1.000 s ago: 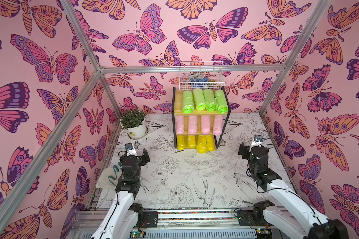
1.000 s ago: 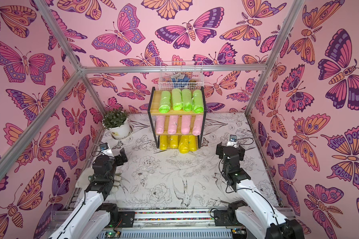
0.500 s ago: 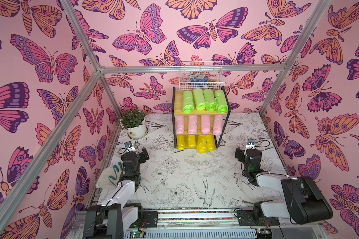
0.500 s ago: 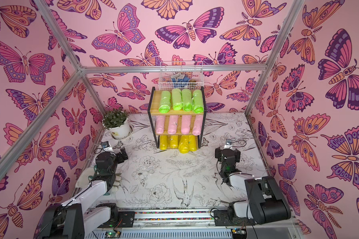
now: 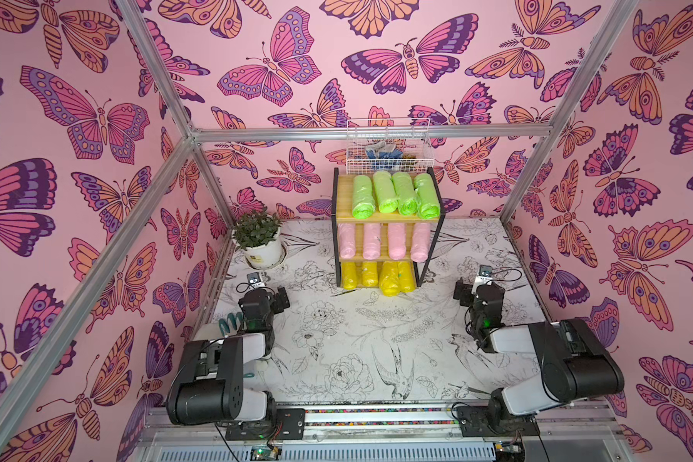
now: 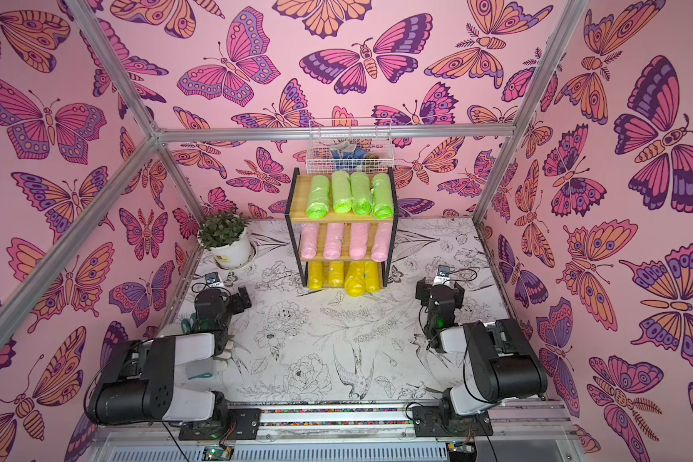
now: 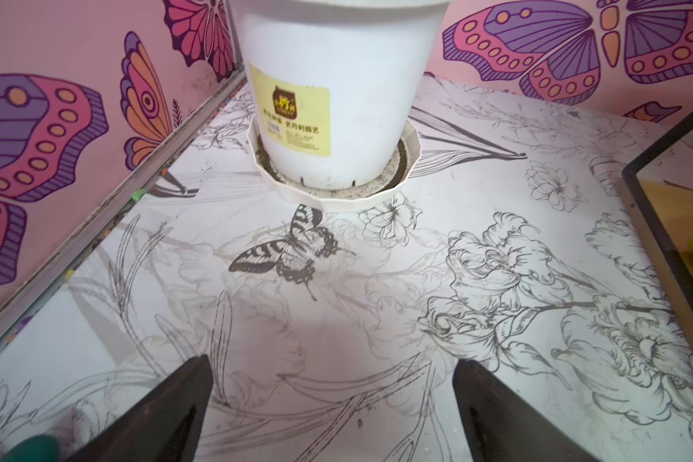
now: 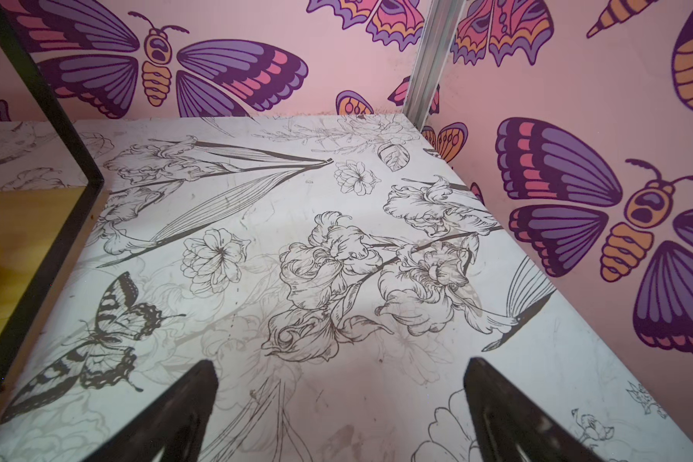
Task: Sort the rolls of trash bags by color and place them on the shelf
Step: Reset both arms
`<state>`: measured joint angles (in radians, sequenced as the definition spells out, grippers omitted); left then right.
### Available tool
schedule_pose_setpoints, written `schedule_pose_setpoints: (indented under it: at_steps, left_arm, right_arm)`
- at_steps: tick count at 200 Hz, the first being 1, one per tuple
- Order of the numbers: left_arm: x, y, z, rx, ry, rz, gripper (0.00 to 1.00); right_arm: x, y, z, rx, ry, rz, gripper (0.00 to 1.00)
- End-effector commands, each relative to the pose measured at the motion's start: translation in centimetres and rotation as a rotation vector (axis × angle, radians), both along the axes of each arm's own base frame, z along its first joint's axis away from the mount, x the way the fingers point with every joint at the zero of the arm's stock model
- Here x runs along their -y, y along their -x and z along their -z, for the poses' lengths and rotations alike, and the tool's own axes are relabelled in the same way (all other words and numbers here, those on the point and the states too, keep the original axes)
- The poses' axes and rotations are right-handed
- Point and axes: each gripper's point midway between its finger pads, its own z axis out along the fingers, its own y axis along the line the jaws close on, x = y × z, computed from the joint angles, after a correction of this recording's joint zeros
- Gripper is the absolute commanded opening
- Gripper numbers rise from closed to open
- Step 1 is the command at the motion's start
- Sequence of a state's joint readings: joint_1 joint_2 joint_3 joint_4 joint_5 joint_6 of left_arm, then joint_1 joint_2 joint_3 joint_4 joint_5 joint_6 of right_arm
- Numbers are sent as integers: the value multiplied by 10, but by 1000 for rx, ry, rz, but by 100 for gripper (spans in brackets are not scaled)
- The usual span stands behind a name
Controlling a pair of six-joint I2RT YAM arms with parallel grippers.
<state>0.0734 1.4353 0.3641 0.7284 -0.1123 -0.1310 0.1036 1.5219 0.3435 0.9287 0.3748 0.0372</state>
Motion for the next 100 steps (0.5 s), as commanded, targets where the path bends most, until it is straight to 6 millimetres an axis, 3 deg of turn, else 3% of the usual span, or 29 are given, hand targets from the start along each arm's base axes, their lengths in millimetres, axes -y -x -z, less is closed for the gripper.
schedule_pose_setpoints:
  at_steps: [1,23,34,49,100]
  left_arm:
    - [17,-14,-13,41,-20,117,100]
    - [23,-17,-7,117,-36,149,100]
    - [23,-13,0,46,-25,146,100]
    - [24,-15,-6,106,-38,151,100]
    - [26,-15,-2,60,-59,140,100]
  right_arm:
    - [1,-4,-4,-2,-29,-6,99]
    - [1,-4,-3,-3,-29,-5,99]
    - [1,-4,-3,-3,-30,-7,99]
    - [1,-4,-3,-2,-30,-7,99]
    - [1,-5,-3,-7,-29,-7,99]
